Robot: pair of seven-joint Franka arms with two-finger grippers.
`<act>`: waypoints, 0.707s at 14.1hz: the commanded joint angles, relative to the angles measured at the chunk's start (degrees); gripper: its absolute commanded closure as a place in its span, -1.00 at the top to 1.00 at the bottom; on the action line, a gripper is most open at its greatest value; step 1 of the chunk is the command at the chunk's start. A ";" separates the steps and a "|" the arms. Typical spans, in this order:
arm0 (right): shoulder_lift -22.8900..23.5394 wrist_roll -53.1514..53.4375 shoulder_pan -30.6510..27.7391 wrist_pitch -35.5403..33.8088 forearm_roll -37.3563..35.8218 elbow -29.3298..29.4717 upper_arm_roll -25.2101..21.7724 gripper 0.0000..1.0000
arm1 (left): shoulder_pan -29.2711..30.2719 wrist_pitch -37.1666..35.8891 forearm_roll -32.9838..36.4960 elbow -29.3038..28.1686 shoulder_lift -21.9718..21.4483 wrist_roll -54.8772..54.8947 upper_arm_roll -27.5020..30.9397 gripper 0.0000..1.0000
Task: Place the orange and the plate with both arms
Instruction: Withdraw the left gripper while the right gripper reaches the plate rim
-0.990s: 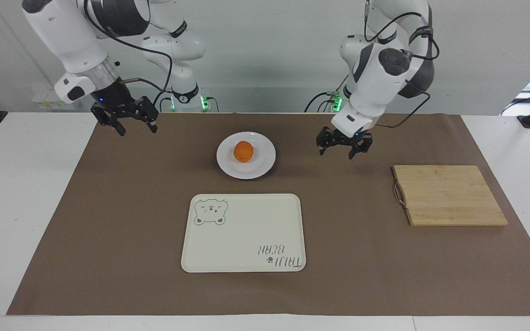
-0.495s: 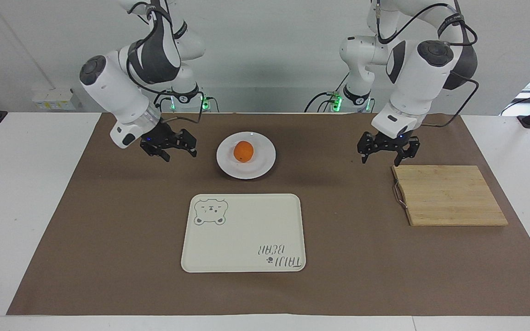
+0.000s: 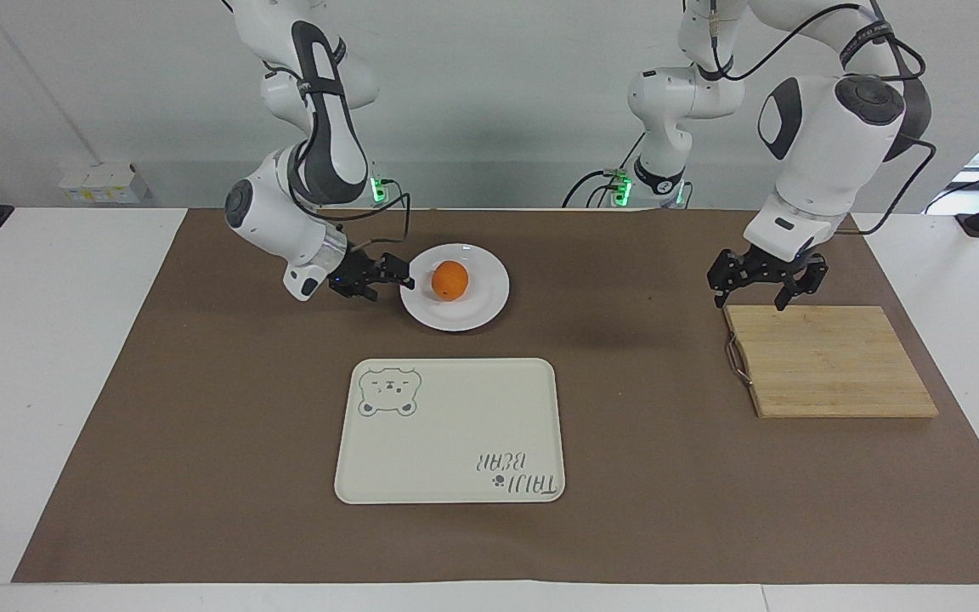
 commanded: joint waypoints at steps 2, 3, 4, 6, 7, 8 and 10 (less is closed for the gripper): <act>-1.16 -5.34 1.32 3.32 6.72 -5.15 -0.20 1.00 | 0.51 -11.55 1.11 9.85 -0.51 0.26 -0.75 1.00; -1.42 -5.79 1.32 3.23 7.35 -6.11 -0.20 1.00 | 0.42 -11.65 1.37 10.04 -0.69 0.18 -0.75 1.00; -1.68 -5.71 1.40 3.14 7.45 -6.56 -0.20 1.00 | 0.42 -11.91 2.33 10.21 -0.69 0.26 -0.75 1.00; -1.86 -5.97 1.40 3.23 9.10 -7.96 -0.20 1.00 | 0.42 -14.27 4.62 13.18 0.00 0.61 -1.10 1.00; -1.95 -6.49 1.40 3.14 9.81 -8.58 -0.20 1.00 | 0.59 -16.29 3.92 14.42 0.71 0.70 -0.93 1.00; -2.03 -6.76 1.40 3.14 9.82 -8.76 -0.20 1.00 | 0.59 -17.09 3.83 14.95 1.06 0.70 -0.93 1.00; -2.04 -6.76 1.40 3.05 9.91 -8.84 -0.20 0.53 | 0.77 -17.45 2.87 16.18 1.15 0.01 -0.84 1.00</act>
